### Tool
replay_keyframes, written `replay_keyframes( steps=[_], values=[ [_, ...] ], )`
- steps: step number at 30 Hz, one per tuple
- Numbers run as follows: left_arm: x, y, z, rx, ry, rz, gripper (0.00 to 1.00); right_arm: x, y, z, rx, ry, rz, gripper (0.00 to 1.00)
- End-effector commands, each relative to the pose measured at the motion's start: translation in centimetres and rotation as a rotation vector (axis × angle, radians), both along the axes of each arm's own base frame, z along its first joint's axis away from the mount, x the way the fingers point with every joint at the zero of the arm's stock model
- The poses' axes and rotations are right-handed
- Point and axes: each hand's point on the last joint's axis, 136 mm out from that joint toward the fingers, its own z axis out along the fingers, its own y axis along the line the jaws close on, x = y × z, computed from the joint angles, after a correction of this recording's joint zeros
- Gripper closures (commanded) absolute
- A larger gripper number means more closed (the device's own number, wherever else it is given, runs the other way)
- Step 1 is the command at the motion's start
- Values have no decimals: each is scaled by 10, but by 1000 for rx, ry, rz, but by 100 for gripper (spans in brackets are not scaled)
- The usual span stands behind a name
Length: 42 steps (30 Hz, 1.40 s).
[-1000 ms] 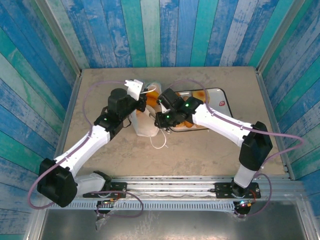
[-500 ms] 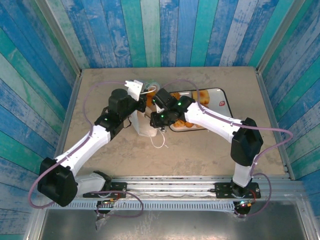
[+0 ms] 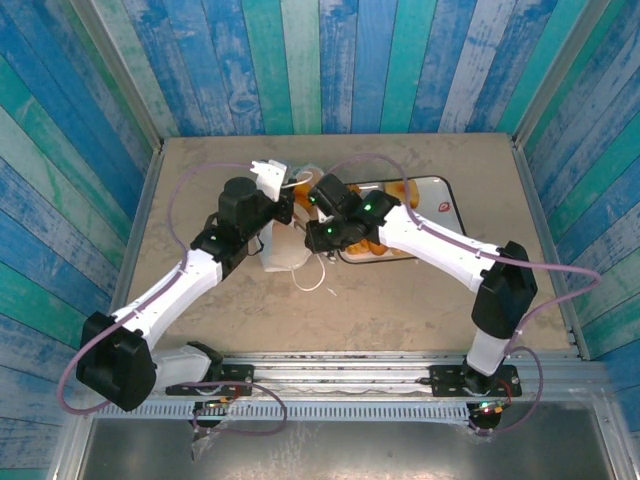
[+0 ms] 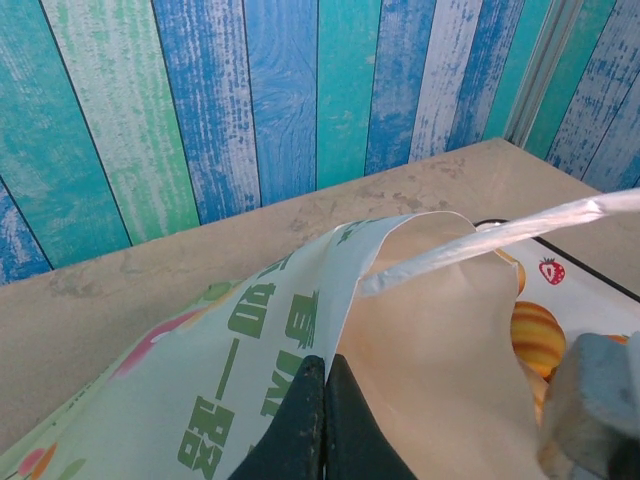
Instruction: Take the fake bread out of the paper bag
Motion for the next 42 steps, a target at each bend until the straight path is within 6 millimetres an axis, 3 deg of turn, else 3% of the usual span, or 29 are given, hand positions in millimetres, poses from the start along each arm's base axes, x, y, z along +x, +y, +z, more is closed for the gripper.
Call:
replay_keyframes(
  steps=[1,7,17,28,30,36,42],
  values=[
    [6,-3,6,-16,-37,0,100,-5,0,15,14,-29,3,60],
    [8,-5,5,-9,-30,-4,100,-10,6,22,25,-38,13,60],
    [6,-5,5,-4,-21,-12,100,-5,-13,26,-40,-80,-25,60],
    [7,-5,2,39,-12,48,100,-3,-11,54,17,-124,-8,62],
    [11,-8,-6,63,5,65,100,-6,-9,52,31,-111,-1,62],
    [16,-14,-7,66,9,86,100,-10,3,44,92,-73,8,63],
    [18,-13,-5,62,8,103,100,-10,7,15,83,-22,-16,64]
  ],
)
